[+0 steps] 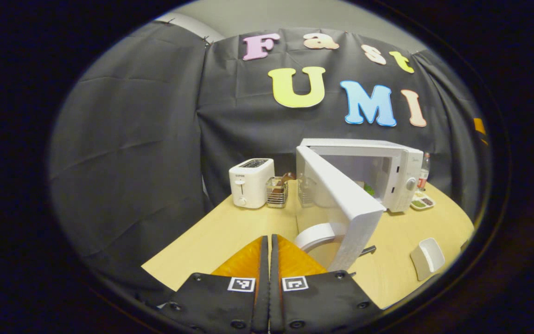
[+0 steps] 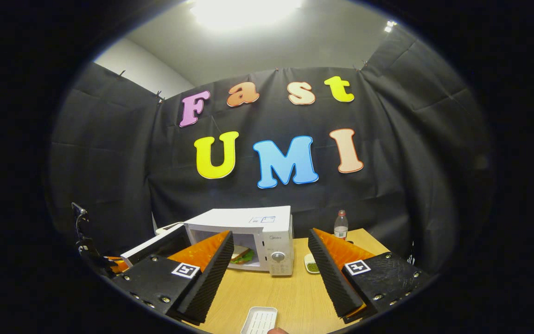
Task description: Open the microwave oven with the left hand, put the food in, and close the microwave oven.
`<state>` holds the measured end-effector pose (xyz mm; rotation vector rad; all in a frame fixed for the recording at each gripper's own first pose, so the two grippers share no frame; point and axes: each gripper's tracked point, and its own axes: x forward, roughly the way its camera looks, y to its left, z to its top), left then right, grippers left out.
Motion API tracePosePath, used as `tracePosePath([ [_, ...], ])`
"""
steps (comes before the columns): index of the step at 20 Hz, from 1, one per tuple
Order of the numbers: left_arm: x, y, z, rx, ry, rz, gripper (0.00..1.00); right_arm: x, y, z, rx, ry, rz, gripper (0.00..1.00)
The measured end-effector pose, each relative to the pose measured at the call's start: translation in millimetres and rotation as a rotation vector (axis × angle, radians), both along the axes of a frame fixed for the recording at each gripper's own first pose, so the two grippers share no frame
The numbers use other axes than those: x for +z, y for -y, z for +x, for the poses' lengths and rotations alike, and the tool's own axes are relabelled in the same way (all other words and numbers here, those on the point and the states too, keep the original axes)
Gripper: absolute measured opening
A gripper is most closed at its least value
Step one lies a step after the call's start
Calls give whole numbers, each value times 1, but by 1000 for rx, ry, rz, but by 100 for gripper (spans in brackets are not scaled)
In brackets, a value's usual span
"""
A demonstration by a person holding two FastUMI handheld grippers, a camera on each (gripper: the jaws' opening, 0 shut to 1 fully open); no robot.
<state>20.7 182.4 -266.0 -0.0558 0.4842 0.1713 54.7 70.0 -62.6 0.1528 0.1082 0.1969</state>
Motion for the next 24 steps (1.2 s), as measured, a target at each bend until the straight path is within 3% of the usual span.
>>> tracePosePath([
  [7,3,52,3,-48,-3,-20,7,-2,30,-30,23,-5,-1,98],
  [13,9,102,22,-127,17,-54,7,-11,48,-33,-8,-25,-9,98],
  [24,13,186,89,-360,36,-127,7,-21,18,-6,-12,-53,-9,98],
])
